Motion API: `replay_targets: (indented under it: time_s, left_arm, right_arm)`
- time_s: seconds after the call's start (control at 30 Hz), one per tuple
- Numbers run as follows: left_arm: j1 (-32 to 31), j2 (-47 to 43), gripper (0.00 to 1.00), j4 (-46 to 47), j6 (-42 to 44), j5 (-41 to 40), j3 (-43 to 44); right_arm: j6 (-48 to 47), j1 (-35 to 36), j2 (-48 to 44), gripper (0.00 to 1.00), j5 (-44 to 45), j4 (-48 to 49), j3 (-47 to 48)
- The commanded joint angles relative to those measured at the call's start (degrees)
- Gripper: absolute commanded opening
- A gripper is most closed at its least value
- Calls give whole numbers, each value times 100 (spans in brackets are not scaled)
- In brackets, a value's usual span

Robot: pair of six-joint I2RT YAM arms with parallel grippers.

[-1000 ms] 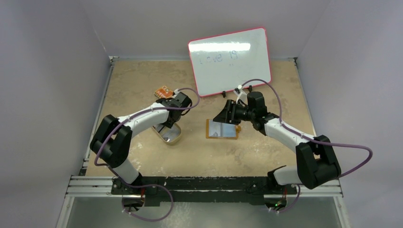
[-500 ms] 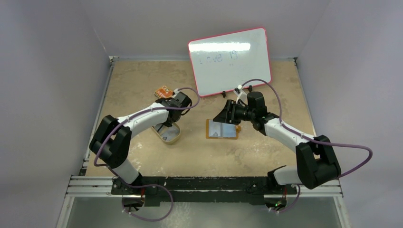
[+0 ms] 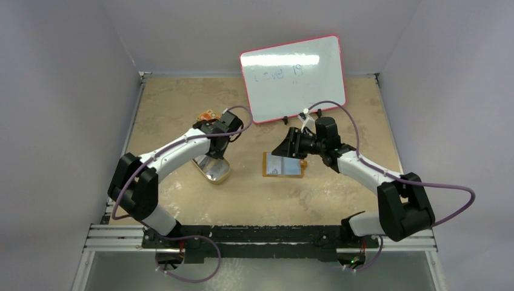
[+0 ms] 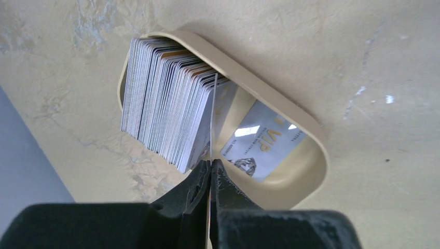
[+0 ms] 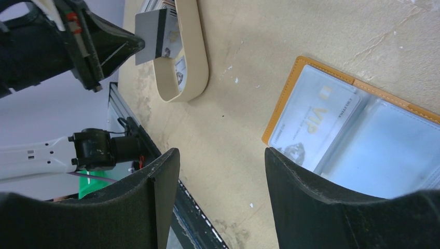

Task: Put the credit cards into the card holder
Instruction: Pick up the credit card from the storage box.

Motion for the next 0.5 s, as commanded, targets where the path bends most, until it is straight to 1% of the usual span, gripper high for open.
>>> replay_targets:
  time_s: [0.0,0.07,0.1,0.23,0.4,0.47]
  left_arm:
    - [20,-437,0,-120,-368,533,372]
    - [23,-556,0,-119,-519,775,429]
    - [22,-627,0,-98,-592,876,444]
    - [24,-954,0,333,-927,1457,368]
    - [27,-1299,0,1471,-1680,2646,-65]
    - [21,-1389,0,2279,-2151,3222,-433]
  right_arm:
    - [27,4,-248,64,-95,46,-45]
    - [-13,2,-257,63,152,-93,-29]
    - [-92,-2,-244,63,361,-336,17]
    - [-212,4,-279,63,1410,-949,196]
    - [-381,-33,-285,63,2567,-1623,396]
    - [-393,-49,-275,63,2992,-1787,426]
